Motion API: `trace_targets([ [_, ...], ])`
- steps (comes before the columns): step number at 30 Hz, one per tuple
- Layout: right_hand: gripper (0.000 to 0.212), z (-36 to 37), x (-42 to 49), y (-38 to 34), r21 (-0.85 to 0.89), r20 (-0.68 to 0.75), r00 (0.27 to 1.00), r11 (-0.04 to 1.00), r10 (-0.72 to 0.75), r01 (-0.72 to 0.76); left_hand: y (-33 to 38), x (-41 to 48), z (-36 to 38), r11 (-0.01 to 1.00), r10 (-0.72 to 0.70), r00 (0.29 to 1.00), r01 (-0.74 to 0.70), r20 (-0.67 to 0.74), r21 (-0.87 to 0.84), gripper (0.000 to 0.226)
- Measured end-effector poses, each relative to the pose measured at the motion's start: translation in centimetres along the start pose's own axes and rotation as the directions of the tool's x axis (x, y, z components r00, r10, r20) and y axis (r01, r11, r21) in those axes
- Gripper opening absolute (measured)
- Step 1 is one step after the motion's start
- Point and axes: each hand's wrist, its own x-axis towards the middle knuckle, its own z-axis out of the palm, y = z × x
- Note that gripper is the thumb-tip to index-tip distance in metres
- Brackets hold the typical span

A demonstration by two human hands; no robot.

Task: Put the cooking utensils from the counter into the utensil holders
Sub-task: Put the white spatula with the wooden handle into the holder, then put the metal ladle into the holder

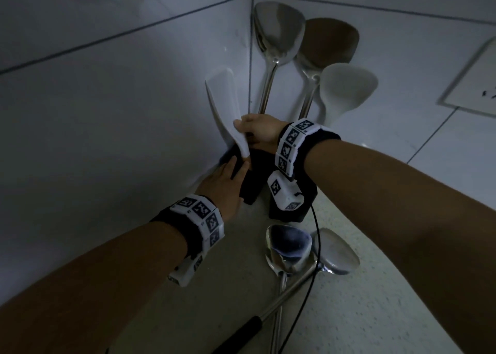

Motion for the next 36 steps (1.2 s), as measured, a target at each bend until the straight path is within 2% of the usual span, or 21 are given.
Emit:
trace_targets([
  [2, 0.016, -0.3, -0.6, 0.0, 0.046, -0.01, 1.0, 0.999, -0.004, 0.004, 0.3, -0.5, -0.1, 1.0, -0.021, 1.0, 0.021, 0.005, 0.016, 0.073],
  [5, 0.038, -1.1, -1.8, 0.2, 0.022, -0.084, 0.996, 1.0, -0.014, 0.016, 1.4, -1.7, -0.3, 1.0, 0.025, 0.998, -0.024, -0.049, 0.015, 0.066],
  [6, 0.039, -1.6, -2.3, 0.4, 0.021, -0.116, 0.993, 0.999, -0.026, 0.028, 2.0, -2.2, -0.3, 0.998, 0.064, 0.994, -0.064, -0.09, 0.006, 0.061],
  [9, 0.019, -3.3, -3.8, 1.5, 0.02, -0.209, 0.975, 0.996, -0.076, 0.082, 4.2, -3.8, -0.3, 0.988, 0.13, 0.984, -0.14, -0.125, -0.073, 0.042],
  [12, 0.02, -4.6, -5.9, 3.3, -0.093, -0.328, 0.931, 0.986, -0.159, 0.136, 7.1, -5.2, 0.7, 0.985, 0.062, 0.998, -0.057, 0.025, -0.165, 0.024],
  [14, 0.015, -5.0, -7.8, 4.5, -0.096, -0.384, 0.907, 0.984, -0.174, 0.148, 8.8, -6.0, 1.9, 0.993, 0.011, 0.982, 0.012, 0.187, -0.121, 0.029],
  [16, 0.013, -5.6, -9.6, 6.0, -0.093, -0.42, 0.891, 0.985, -0.173, 0.147, 10.2, -7.1, 3.5, 0.996, -0.032, 0.919, 0.062, 0.392, -0.063, 0.032],
  [18, 0.021, -6.0, -11.9, 7.7, -0.054, -0.432, 0.887, 0.986, -0.164, 0.156, 11.2, -8.5, 5.5, 0.998, -0.053, 0.833, 0.061, 0.55, 0.005, 0.036],
  [20, 0.026, -6.4, -14.4, 9.5, 0.041, -0.448, 0.88, 0.98, -0.158, 0.197, 11.8, -9.6, 7.6, 0.997, -0.081, 0.813, 0.061, 0.577, 0.055, 0.031],
  [21, 0.024, -6.5, -15.7, 10.6, 0.067, -0.458, 0.876, 0.977, -0.15, 0.202, 12.0, -10.0, 8.5, 0.995, -0.099, 0.839, 0.077, 0.535, 0.063, 0.03],
  [22, 0.021, -6.6, -16.9, 11.9, 0.032, -0.469, 0.869, 0.98, -0.157, 0.195, 12.4, -10.3, 9.2, 0.993, -0.121, 0.876, 0.103, 0.466, 0.063, 0.039],
  [23, 0.019, -6.7, -18.0, 13.1, -0.037, -0.463, 0.87, 0.984, -0.17, 0.172, 12.6, -10.4, 9.6, 0.99, -0.138, 0.908, 0.128, 0.396, 0.052, 0.044],
  [25, 0.021, -6.8, -20.2, 15.5, -0.155, -0.368, 0.914, 0.98, -0.173, 0.123, 13.1, -10.9, 9.7, 0.979, -0.203, 0.921, 0.2, 0.333, 0.043, 0.047],
  [27, 0.028, -7.0, -22.2, 17.4, -0.269, -0.157, 0.982, 0.961, -0.11, 0.065, 13.7, -11.8, 8.9, 0.967, -0.256, 0.922, 0.247, 0.291, 0.069, 0.041],
  [29, 0.024, -6.9, -23.6, 18.7, -0.402, 0.027, 0.999, 0.915, 0.023, -0.01, 14.6, -12.7, 7.7, 0.956, -0.292, 0.931, 0.275, 0.218, 0.106, 0.025],
  [31, 0.013, -6.8, -24.9, 19.5, -0.352, 0.095, 0.977, 0.924, 0.191, -0.147, 15.9, -13.4, 6.3, 0.943, -0.328, 0.929, 0.31, 0.175, 0.122, 0.03],
  [33, 0.027, -6.6, -25.9, 19.7, -0.271, 0.13, 0.942, 0.925, 0.31, -0.267, 16.9, -13.9, 5.0, 0.928, -0.372, 0.918, 0.364, 0.139, 0.079, 0.034],
  [36, 0.041, -6.3, -27.0, 18.6, -0.224, 0.171, 0.93, 0.933, 0.324, -0.283, 18.2, -14.4, 2.0, 0.907, -0.401, 0.906, 0.414, 0.137, -0.081, 0.031],
])
